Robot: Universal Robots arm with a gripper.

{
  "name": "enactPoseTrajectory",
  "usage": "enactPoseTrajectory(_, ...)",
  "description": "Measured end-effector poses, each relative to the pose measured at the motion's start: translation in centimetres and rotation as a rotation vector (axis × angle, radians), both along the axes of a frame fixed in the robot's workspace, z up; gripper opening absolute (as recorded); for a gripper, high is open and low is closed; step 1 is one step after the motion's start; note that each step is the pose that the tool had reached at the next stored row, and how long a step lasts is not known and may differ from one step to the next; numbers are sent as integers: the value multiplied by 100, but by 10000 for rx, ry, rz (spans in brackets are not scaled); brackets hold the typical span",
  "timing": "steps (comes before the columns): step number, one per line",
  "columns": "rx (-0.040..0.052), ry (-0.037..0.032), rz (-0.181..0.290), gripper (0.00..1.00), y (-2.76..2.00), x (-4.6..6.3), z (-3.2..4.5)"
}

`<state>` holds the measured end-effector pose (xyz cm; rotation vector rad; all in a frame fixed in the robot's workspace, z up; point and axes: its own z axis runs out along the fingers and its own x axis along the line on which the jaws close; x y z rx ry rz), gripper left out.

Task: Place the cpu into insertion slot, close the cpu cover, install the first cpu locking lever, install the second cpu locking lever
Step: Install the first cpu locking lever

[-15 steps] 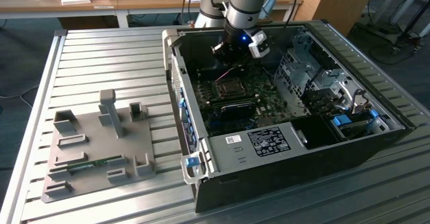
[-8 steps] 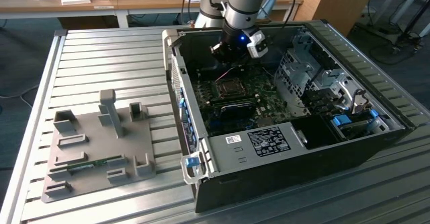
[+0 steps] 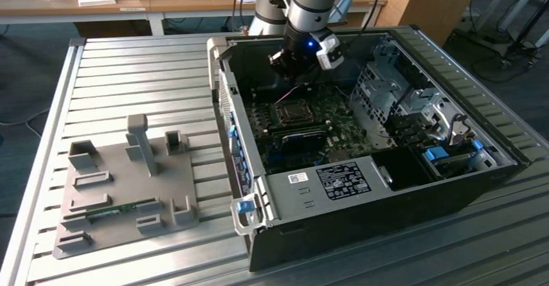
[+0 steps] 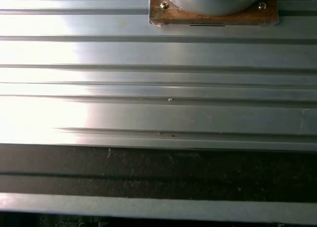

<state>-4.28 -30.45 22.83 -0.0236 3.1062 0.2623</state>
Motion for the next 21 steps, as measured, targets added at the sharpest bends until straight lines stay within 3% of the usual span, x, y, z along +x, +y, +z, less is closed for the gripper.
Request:
enactPoseTrajectory(5,0,-4,2,11,-12,0,15)
enactPoseTrajectory(13,-1,-93,1,11,-52,-35,16)
enactPoseTrajectory(21,0,-131,-1,11,-99,-44,16)
